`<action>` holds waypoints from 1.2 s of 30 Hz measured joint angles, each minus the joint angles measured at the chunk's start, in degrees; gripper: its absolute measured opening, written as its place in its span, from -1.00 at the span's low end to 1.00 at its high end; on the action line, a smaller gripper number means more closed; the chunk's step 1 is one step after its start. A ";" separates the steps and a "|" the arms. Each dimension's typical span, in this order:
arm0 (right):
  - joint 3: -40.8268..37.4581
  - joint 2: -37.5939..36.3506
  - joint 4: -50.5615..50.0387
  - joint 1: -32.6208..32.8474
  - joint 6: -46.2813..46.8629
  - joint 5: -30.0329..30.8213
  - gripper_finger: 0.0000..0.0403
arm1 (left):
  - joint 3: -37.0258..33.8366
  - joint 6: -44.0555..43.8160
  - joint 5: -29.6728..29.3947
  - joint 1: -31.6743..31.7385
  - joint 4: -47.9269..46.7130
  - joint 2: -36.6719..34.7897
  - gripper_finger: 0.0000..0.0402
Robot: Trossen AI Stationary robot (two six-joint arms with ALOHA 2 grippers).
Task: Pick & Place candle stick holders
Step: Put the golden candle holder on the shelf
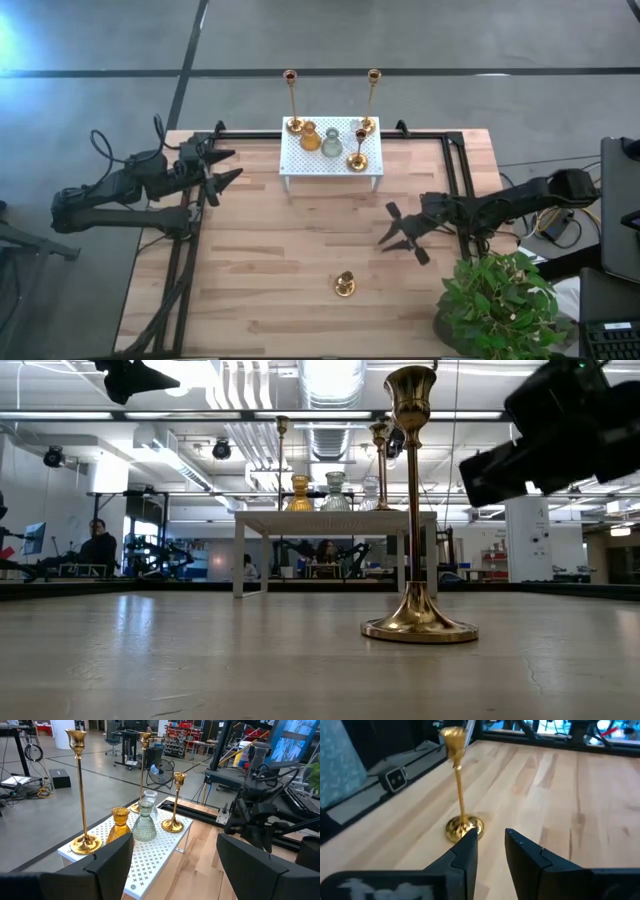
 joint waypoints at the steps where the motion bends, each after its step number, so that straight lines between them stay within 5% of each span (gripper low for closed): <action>1: -0.96 0.67 1.86 0.04 -0.39 -0.02 -0.53 | 0.00 0.00 0.00 0.00 0.00 0.02 0.45; 16: 2.70 20.92 11.01 0.60 -1.69 -1.57 -0.31 | 0.00 0.00 0.00 0.00 -0.37 0.02 0.45; 27: 10.45 34.87 18.32 9.86 -0.15 -2.61 -0.20 | 0.00 -0.02 0.00 0.00 -0.59 0.04 0.45; 36: 15.93 39.98 18.23 12.96 2.38 7.00 -0.28 | -0.02 0.00 0.00 0.02 -0.74 0.04 0.45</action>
